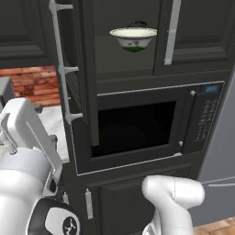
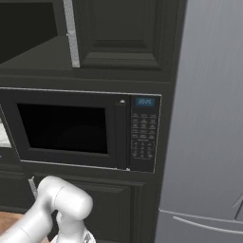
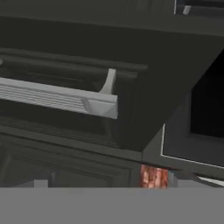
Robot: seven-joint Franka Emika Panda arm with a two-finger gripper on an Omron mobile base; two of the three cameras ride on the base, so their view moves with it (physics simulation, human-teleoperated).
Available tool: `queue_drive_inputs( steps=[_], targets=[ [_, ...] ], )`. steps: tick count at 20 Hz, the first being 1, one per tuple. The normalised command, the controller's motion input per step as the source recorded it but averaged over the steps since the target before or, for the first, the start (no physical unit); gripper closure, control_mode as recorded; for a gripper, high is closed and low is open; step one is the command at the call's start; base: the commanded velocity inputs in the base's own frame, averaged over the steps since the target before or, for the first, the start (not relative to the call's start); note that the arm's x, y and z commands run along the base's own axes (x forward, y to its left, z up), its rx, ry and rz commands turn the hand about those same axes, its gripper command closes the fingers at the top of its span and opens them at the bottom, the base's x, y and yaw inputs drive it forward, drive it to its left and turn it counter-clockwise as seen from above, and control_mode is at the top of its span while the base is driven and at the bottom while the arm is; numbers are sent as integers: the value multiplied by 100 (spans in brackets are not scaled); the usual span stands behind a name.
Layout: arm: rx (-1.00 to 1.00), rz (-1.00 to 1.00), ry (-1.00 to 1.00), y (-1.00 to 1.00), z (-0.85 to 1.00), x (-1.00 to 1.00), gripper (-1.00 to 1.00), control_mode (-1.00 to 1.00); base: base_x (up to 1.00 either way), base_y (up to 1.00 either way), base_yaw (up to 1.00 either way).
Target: Pick the mug and place it in the sink. Pick the bowl and place it in the open cabinet and then close the cabinet.
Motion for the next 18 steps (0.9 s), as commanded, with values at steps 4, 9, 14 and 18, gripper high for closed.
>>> queue_drive_inputs(
  steps=[4, 9, 14, 18],
  targets=[
    [0, -8, -1, 32, -3, 56, -100, -100, 0, 0, 0],
    [0, -8, 0, 26, -9, 58, -100, -100, 0, 0, 0],
    [0, -8, 0, 2, 0, 26, -100, -100, 0, 0, 0],
    [0, -8, 0, -9, 0, 0, -100, -100, 0, 0, 0]
  ],
)
